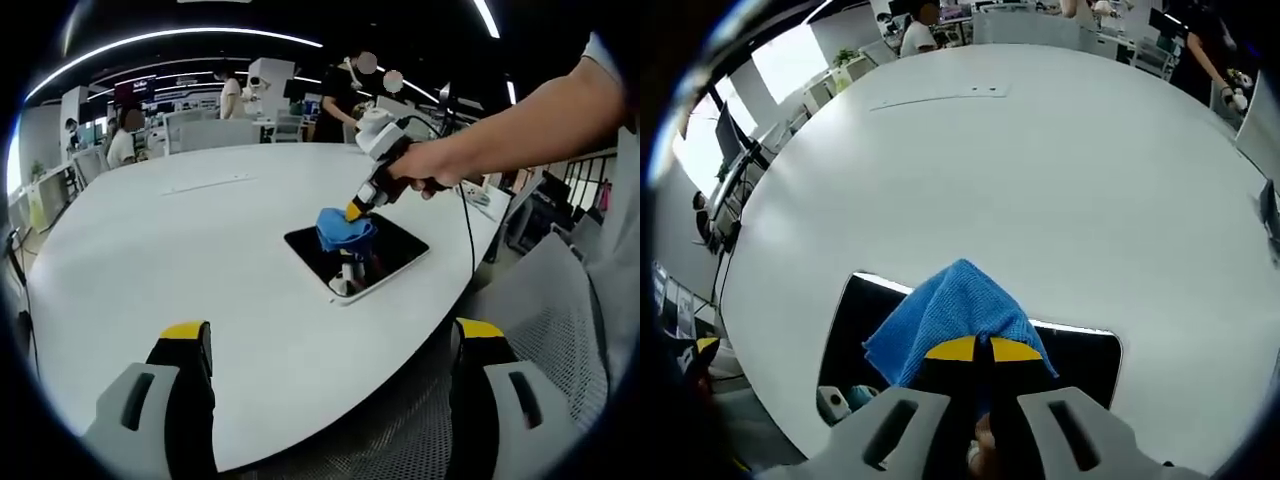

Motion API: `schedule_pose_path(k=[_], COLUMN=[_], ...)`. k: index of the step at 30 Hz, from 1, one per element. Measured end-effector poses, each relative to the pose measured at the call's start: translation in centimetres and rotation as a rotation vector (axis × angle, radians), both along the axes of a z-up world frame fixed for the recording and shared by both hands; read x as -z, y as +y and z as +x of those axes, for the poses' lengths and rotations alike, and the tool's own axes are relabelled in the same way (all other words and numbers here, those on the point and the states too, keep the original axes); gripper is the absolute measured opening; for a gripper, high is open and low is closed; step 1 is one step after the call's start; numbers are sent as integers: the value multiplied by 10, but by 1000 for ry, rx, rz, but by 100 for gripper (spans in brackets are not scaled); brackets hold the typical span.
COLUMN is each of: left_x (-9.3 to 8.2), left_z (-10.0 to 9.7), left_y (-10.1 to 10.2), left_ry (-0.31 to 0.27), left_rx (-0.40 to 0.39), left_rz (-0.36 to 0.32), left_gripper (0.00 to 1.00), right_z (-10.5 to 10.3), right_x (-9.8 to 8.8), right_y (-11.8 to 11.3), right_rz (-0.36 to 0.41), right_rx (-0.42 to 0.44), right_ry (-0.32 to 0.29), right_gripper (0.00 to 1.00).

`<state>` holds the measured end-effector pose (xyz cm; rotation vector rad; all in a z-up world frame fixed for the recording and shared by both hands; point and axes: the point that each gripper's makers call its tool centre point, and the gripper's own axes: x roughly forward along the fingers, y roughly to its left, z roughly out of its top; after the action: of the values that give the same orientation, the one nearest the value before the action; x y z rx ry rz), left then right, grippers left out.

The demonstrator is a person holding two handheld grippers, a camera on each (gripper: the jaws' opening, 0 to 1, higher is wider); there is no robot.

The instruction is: Wipe the mirror surface with the cleaning cloth until all visible marks leave the cleaned area.

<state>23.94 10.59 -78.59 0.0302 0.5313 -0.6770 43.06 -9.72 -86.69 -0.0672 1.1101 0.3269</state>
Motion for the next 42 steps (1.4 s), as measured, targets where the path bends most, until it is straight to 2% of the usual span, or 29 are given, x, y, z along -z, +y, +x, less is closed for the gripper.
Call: schedule_pose_path(k=[4, 6, 16, 23, 35, 42], left_x=[1, -3, -1, -1, -3, -7], left_z=[-1, -1, -2, -1, 0, 0], left_y=[0, -3, -1, 0, -1, -3], left_ry=[4, 5, 1, -3, -12, -16], left_rx=[4, 3, 11, 9, 10, 8], left_rz=[-4, -49, -27, -23, -24, -58], left_gripper=[99, 99, 99, 99, 99, 99], right_z=[2, 0, 2, 5, 6, 3], right_x=[-2, -2, 0, 2, 3, 3], right_y=[1, 1, -1, -10, -34, -53], right_rz=[7, 15, 61, 37, 25, -16], right_rx=[9, 6, 35, 19, 59, 60], right_ry=[-1, -2, 6, -7, -11, -18], right_gripper=[0, 0, 0, 0, 0, 0])
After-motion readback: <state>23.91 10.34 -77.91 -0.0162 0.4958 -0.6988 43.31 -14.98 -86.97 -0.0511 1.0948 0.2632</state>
